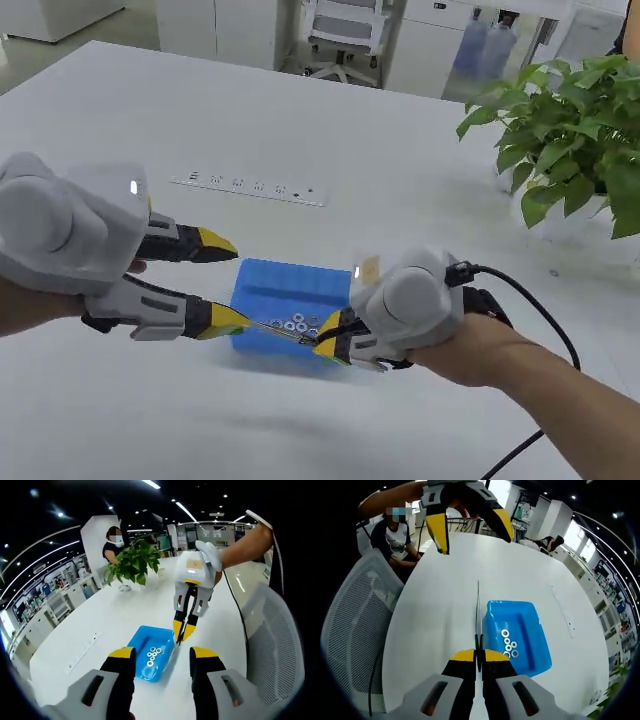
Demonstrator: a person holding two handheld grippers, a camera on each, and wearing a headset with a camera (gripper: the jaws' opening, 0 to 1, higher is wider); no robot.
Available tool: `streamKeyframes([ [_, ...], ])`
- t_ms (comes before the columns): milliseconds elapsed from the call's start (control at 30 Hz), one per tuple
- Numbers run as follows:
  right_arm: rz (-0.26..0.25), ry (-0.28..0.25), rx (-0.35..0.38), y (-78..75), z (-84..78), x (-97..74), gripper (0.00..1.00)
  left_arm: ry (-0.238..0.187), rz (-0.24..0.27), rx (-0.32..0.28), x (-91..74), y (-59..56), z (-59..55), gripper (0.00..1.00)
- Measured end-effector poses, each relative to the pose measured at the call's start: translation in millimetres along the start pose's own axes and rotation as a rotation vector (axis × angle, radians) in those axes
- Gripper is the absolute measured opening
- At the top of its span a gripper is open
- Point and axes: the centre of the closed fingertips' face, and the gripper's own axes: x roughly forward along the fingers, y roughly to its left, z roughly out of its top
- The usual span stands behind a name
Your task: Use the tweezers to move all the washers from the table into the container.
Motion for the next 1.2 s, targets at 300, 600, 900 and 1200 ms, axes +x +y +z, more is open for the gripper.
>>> streamKeyframes([
  [300,0.042,0.028,0.025,22.2,-18.7,11.5,0.02,-0.037,0.056,-0.056,-8.6,-7.3,-7.0,0.52],
  [600,0.078,0.052,0.051,37.5,-33.0,24.5,0.03,-0.034,0.118,-0.090,-24.8,-7.9,-19.3,0.54],
  [900,0.089,0.069,0.052,39.6,-38.1,31.4,0.03,-0.040,0.144,-0.124,-29.0,-16.5,-26.0,0.62],
  [1200,0.108,0.094,0.045,44.4,-49.1,36.7,0.03,-0.040,0.156,-0.164,-28.6,-30.9,-32.7,0.71],
])
